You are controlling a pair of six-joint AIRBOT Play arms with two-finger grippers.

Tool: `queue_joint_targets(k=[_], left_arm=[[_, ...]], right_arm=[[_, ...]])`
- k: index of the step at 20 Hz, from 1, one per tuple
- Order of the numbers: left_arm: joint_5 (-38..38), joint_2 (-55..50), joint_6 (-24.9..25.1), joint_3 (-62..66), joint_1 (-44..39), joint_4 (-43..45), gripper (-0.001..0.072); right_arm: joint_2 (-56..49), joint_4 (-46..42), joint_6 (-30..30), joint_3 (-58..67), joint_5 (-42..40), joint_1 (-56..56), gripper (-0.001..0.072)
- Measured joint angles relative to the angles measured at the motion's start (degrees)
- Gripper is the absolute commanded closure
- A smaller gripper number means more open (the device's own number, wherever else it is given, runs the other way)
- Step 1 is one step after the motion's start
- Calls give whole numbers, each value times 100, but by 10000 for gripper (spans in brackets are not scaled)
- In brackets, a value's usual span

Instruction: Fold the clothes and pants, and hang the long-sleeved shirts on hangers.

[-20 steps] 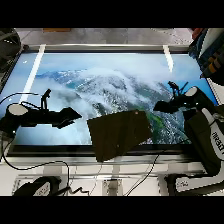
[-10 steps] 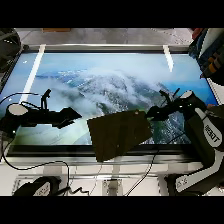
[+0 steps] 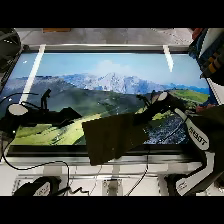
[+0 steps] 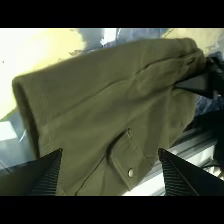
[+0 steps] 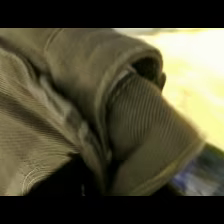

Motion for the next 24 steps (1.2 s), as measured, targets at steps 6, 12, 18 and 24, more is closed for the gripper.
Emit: queue_joint_targets(k=[6, 12, 18, 24], left_arm=[[304, 2, 767, 37, 9, 15, 680], [966, 13, 1191, 944, 11, 1333, 679], [1130, 192, 1266, 2173, 11, 3652, 679], [1196, 387, 1281, 2433, 7, 4487, 679]], right_arm=[[-2, 15, -63, 385, -210, 455, 661], [302, 125, 188, 1537, -168, 424, 661], [1235, -282, 1478, 2299, -476, -664, 661], [2400, -1200, 2981, 2444, 323, -3003, 661]])
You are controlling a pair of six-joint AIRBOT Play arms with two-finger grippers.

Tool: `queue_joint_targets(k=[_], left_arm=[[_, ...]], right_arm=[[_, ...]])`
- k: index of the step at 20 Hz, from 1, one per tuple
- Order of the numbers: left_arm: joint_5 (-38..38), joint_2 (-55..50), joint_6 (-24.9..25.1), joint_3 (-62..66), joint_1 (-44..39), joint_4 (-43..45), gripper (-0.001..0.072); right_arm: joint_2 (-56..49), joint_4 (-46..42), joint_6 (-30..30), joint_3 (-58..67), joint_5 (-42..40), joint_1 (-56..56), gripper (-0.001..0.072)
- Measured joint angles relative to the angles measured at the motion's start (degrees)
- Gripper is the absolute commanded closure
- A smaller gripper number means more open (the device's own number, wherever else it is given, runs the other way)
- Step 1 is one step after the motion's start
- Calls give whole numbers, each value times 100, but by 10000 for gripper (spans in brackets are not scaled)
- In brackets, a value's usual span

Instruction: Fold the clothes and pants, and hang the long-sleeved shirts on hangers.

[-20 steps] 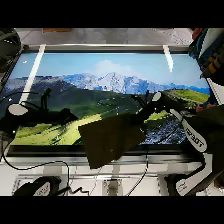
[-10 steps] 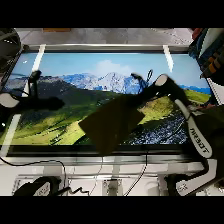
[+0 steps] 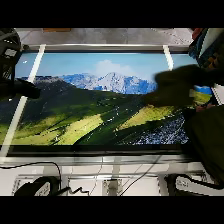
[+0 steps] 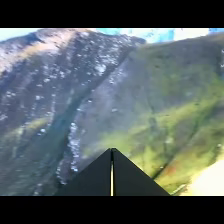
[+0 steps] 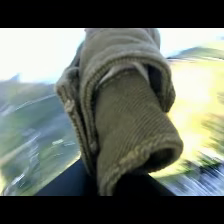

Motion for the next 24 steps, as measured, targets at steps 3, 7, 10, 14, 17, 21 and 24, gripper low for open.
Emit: queue_joint_targets(k=[3, 7, 10, 14, 17, 21, 24], left_arm=[[13, 24, 0, 26, 0, 107, 679], [13, 37, 2, 39, 0, 166, 679], [13, 39, 2, 42, 0, 177, 679], [15, 39, 0, 42, 0, 188, 679], [15, 39, 0, 42, 0, 190, 679], [15, 39, 0, 42, 0, 190, 679], [15, 39, 0, 42, 0, 192, 679]], right_arm=[[586, -321, 522, 17, 581, -1362, 661], [1335, -758, 1126, 24, 1224, -3136, 662], [1727, -1233, 1351, 28, 1478, -4207, 661], [1899, -1731, 1497, -17, 1725, -5088, 331], [1934, -1858, 1593, -46, 1591, -5362, 37], [1932, -1945, 1644, -63, 1320, -5484, 41], [1856, -1867, 1659, -66, 1235, -5512, 190]])
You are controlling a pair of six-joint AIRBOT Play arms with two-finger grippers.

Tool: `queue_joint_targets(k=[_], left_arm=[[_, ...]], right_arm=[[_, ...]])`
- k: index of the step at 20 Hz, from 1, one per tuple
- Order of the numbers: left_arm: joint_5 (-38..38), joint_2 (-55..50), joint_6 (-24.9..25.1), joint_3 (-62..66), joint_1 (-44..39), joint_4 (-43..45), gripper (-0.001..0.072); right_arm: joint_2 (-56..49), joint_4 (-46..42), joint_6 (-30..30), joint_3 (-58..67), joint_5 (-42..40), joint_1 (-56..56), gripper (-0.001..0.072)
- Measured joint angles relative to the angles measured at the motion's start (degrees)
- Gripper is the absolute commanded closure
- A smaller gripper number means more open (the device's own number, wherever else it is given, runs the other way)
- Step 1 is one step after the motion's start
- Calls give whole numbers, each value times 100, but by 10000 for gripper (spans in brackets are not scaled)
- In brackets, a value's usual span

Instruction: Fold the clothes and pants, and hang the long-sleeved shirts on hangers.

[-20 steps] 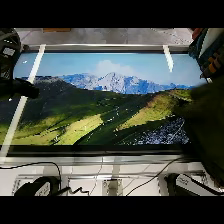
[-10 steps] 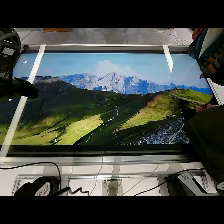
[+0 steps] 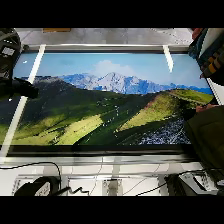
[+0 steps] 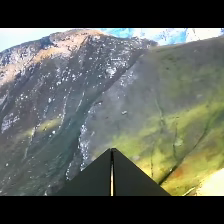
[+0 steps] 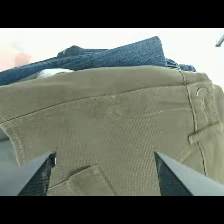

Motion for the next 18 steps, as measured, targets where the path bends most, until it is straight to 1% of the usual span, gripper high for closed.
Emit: queue_joint_targets(k=[1, 3, 4, 5, 7, 10, 14, 17, 18], left_arm=[[0, 0, 0, 0, 0, 0, 679], [0, 0, 0, 0, 0, -2, 679], [2, 0, 0, 0, 0, 0, 679], [2, 0, 0, 0, 0, 0, 679], [0, 0, 0, 0, 0, 0, 679], [2, 0, 0, 0, 0, 0, 679], [2, 0, 0, 0, 0, 0, 679], [2, 0, 0, 0, 0, 0, 679], [0, 0, 0, 0, 0, 0, 679]], right_arm=[[-39, 144, 2, 0, -42, -7, 287], [-118, 702, -2, -13, -96, 20, 471], [-155, 1019, -94, -42, -142, 96, 548], [-188, 1377, -278, -74, -210, 254, 562], [-240, 2004, -743, -120, -304, 813, 562], [-280, 2382, -1384, -151, -518, 2133, 562], [-321, 2371, -1993, -166, -1292, 4382, 561], [-442, 2094, -2549, -166, -1985, 5914, 565], [-509, 1998, -2712, -166, -2168, 6371, 665]])
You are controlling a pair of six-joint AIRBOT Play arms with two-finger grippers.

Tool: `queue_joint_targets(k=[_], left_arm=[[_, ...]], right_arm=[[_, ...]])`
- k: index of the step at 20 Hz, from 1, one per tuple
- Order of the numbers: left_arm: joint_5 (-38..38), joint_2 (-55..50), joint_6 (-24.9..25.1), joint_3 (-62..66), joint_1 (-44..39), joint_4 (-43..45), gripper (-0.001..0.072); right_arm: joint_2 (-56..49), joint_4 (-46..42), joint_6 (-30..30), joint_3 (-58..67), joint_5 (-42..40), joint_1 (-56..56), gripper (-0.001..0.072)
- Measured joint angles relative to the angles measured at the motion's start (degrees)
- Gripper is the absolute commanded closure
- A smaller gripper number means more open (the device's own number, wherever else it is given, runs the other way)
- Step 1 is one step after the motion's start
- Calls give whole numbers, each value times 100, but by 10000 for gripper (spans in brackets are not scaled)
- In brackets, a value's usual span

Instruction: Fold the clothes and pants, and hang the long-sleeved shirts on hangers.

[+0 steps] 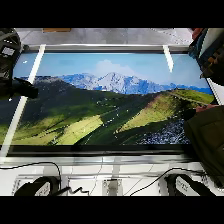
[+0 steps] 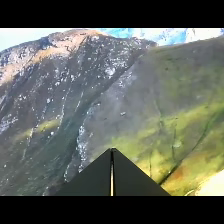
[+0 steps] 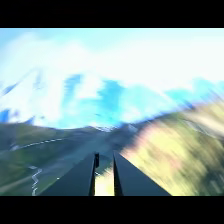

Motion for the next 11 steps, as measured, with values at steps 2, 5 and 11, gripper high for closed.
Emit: queue_joint_targets(k=[2, 5, 11], left_arm=[[2, 0, 0, 0, 0, 0, 679], [2, 0, 0, 0, 0, 0, 679], [2, 0, 0, 0, 0, 0, 679]], right_arm=[[-177, -256, -199, 0, -188, 734, 661], [-498, -931, -76, 0, -90, 1436, 661], [-999, -2107, 1224, -2, 643, 1777, 661]])
